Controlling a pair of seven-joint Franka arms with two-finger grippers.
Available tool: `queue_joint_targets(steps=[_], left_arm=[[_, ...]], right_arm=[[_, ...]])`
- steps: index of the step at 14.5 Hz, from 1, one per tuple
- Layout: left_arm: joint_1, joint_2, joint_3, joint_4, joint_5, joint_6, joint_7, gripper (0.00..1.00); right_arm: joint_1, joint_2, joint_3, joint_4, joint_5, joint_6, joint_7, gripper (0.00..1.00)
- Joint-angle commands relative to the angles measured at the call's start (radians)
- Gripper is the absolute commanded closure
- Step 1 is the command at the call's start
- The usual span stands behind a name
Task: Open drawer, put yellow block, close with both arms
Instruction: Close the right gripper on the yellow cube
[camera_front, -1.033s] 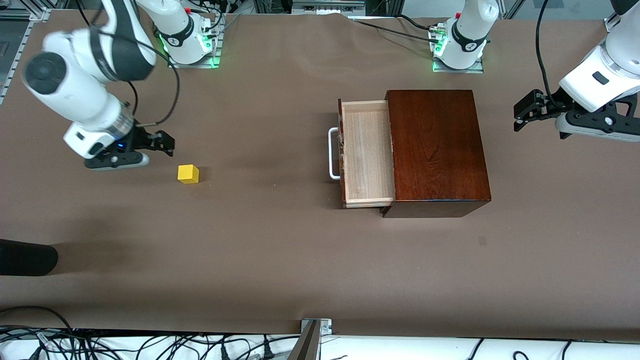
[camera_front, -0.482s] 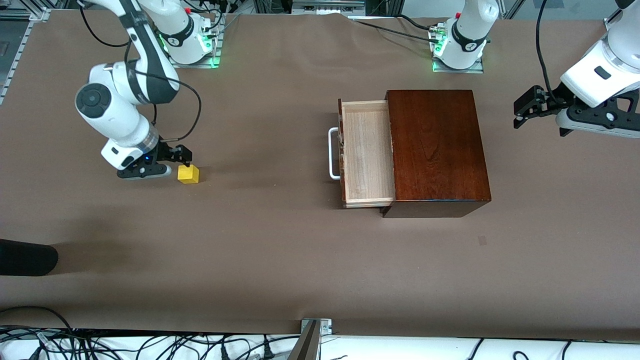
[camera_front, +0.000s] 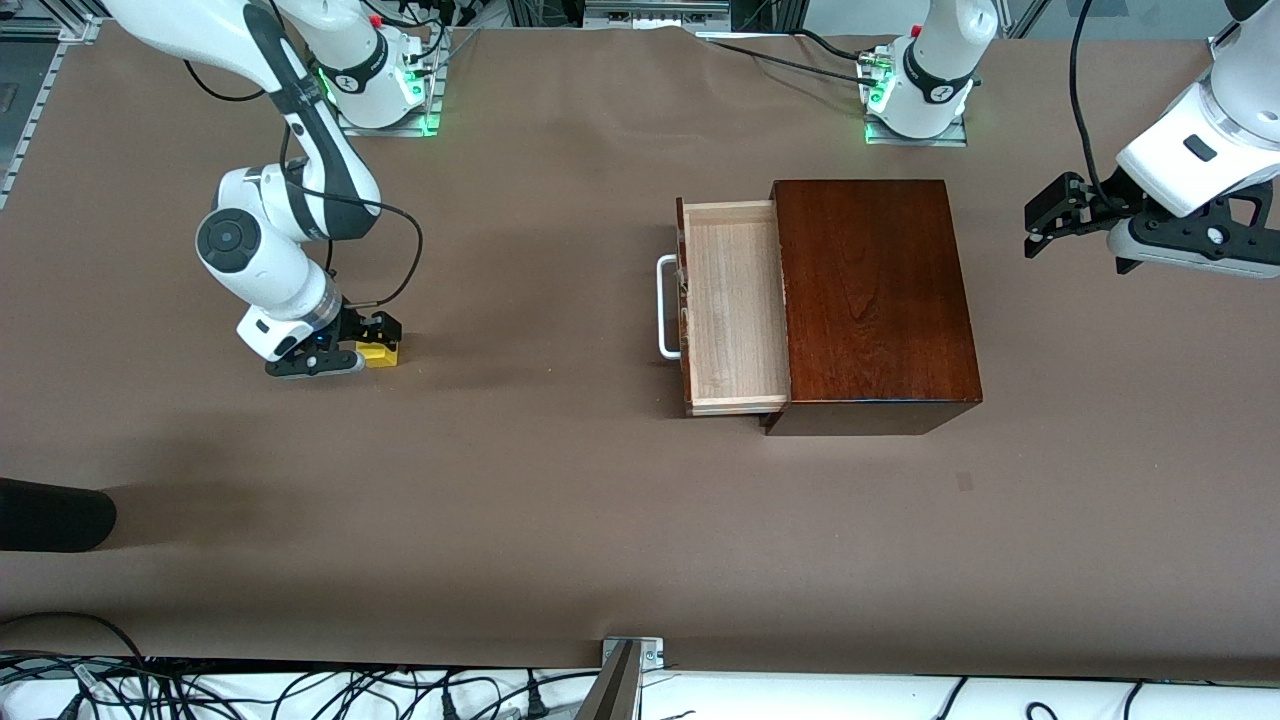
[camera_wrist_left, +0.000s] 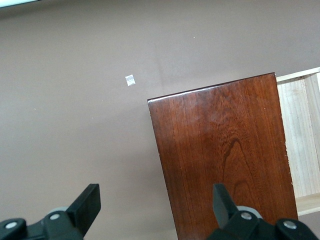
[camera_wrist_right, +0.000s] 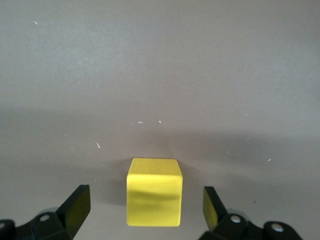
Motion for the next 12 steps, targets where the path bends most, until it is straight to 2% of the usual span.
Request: queue_joint_targets(steps=[1, 7, 8, 10, 12], left_arm=[[0.004, 0.004, 0.004, 0.011, -0.027, -0.004, 0.002, 0.00], [0.004, 0.004, 0.008, 0.011, -0.027, -0.005, 0.004, 0.00], [0.005, 0.004, 0.008, 0.009, -0.027, -0.005, 0.006, 0.00], [0.004, 0.002, 0.010, 0.011, -0.025, -0.007, 0.006, 0.00], [0.005, 0.002, 0.010, 0.011, -0.025, -0.010, 0.002, 0.00]], right_arm=[[-0.004, 0.018, 0.002, -0.001, 0.002, 0.017, 0.014, 0.00], [-0.009, 0.058, -0.002, -0.009, 0.002, 0.029, 0.014, 0.02], [-0.010, 0.060, -0.002, -0.012, 0.002, 0.029, 0.014, 0.05], [-0.012, 0.060, -0.005, -0.024, 0.002, 0.030, 0.013, 0.20], [-0.012, 0.060, -0.007, -0.022, 0.002, 0.029, 0.003, 0.42]])
